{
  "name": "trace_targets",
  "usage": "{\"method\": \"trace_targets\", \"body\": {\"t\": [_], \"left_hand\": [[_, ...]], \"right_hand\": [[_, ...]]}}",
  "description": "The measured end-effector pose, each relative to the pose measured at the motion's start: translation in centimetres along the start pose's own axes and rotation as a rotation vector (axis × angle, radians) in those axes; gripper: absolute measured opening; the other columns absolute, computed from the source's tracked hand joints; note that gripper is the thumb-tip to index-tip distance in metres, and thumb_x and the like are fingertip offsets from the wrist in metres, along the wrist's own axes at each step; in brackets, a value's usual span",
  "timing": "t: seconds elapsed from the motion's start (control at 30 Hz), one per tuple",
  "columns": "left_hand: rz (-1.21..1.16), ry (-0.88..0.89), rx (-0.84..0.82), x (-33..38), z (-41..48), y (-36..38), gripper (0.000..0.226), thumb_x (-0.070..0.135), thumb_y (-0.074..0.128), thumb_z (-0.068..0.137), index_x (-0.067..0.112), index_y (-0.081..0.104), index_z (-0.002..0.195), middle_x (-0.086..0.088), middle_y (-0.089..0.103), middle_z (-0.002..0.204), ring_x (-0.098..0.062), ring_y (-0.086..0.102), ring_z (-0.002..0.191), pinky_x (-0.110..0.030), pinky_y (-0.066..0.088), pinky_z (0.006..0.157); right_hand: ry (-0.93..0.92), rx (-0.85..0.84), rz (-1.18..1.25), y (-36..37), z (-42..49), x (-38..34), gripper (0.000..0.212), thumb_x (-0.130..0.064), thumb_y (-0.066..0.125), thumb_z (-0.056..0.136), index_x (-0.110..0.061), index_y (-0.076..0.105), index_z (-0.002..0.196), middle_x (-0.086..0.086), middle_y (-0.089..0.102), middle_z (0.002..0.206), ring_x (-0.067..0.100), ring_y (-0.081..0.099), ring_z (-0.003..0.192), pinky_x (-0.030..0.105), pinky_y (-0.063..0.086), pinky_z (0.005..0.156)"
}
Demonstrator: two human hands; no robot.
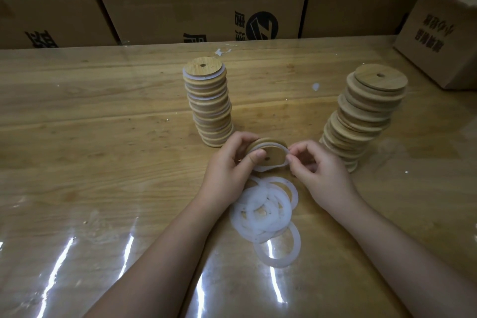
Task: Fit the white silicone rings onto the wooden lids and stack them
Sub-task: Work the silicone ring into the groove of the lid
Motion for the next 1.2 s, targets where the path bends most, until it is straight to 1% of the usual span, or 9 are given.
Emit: {"method": "trace_targets", "body": {"t": [0.07,0.17,0.33,0.43,0.5,0.57,0.67,0.8,1.2], "left_hand": [[-0.018,-0.018,-0.001,-0.1,0.0,0.0,0.013,0.023,0.060,0.084,0.025,0.059,0.097,-0.007,0.070,0.093,-0.026,0.066,0.089,-0.049,0.052,0.081],[-0.027,-0.034,-0.008,-0.3,0.1,0.0,0.014,0.018,0.061,0.086,0.017,0.059,0.100,-0.009,0.069,0.095,-0.026,0.066,0.090,-0.049,0.052,0.081],[-0.026,-0.048,-0.019,-0.4,0.1,0.0,0.014,0.008,0.060,0.090,0.011,0.058,0.103,-0.007,0.068,0.097,-0.022,0.065,0.091,-0.044,0.052,0.082],[-0.024,-0.031,-0.050,-0.1,-0.1,0.4,0.019,0.006,0.061,0.089,0.015,0.055,0.104,-0.002,0.065,0.098,-0.013,0.064,0.088,-0.032,0.053,0.077],[-0.011,0.002,-0.053,0.1,-0.2,0.5,0.031,0.004,0.063,0.086,0.024,0.052,0.107,0.008,0.062,0.101,-0.003,0.061,0.092,-0.022,0.050,0.079],[0.063,0.045,-0.051,0.5,-0.4,0.7,0.039,0.007,0.064,0.084,0.034,0.051,0.110,0.018,0.058,0.105,0.002,0.058,0.098,-0.020,0.048,0.083],[0.164,0.112,-0.058,0.9,-0.5,1.0,0.033,0.019,0.062,0.083,0.030,0.058,0.113,0.018,0.058,0.103,0.000,0.057,0.099,-0.024,0.050,0.083],[0.201,0.146,-0.020,1.0,-0.6,0.7,0.029,0.027,0.062,0.086,0.027,0.064,0.114,0.015,0.064,0.101,0.006,0.056,0.098,-0.012,0.044,0.082],[-0.004,0.008,-0.005,0.1,-0.3,0.0,0.026,0.012,0.068,0.084,0.018,0.068,0.109,0.004,0.072,0.103,-0.005,0.066,0.097,-0.021,0.051,0.085]], "right_hand": [[-0.002,-0.021,-0.018,0.1,0.0,0.0,0.003,-0.005,0.063,0.084,-0.008,0.063,0.085,0.002,0.064,0.086,0.002,0.057,0.071,0.011,0.044,0.059],[0.023,-0.051,-0.029,0.4,0.1,0.2,0.009,-0.005,0.064,0.084,-0.013,0.060,0.083,-0.005,0.061,0.080,-0.006,0.054,0.062,0.007,0.039,0.056],[0.045,-0.097,-0.054,0.5,0.0,0.4,0.014,-0.009,0.065,0.083,-0.020,0.057,0.081,-0.010,0.060,0.075,-0.004,0.052,0.056,0.007,0.038,0.054],[0.053,-0.088,-0.023,0.4,-0.1,0.4,0.017,-0.007,0.064,0.083,-0.022,0.056,0.080,-0.007,0.060,0.073,0.001,0.052,0.055,0.012,0.041,0.054],[0.030,-0.050,0.018,0.2,-0.2,0.0,0.019,-0.003,0.064,0.082,-0.020,0.056,0.080,-0.007,0.061,0.075,0.000,0.055,0.059,0.010,0.042,0.056],[-0.029,-0.004,0.029,-0.1,-0.3,-0.6,0.016,0.001,0.063,0.081,-0.015,0.058,0.083,-0.008,0.062,0.085,0.000,0.059,0.069,0.009,0.043,0.060],[-0.144,0.051,0.014,-0.4,-0.5,-1.6,0.013,0.004,0.062,0.081,-0.009,0.060,0.085,-0.001,0.062,0.095,0.008,0.060,0.083,0.013,0.046,0.064],[-0.206,0.059,0.006,-0.5,-0.5,-2.0,0.007,0.000,0.062,0.083,-0.006,0.061,0.085,0.001,0.061,0.093,0.010,0.059,0.084,0.014,0.047,0.064],[-0.210,0.083,-0.073,-0.6,-0.4,-1.7,0.009,0.002,0.064,0.081,-0.006,0.061,0.081,0.001,0.057,0.090,0.008,0.056,0.078,0.009,0.042,0.059]]}}
Point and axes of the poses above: each hand's wrist, its own z-axis towards the middle knuckle, its own y-axis out of the palm, x = y × z, the point moved 7 cm from there along z, towards the middle knuckle
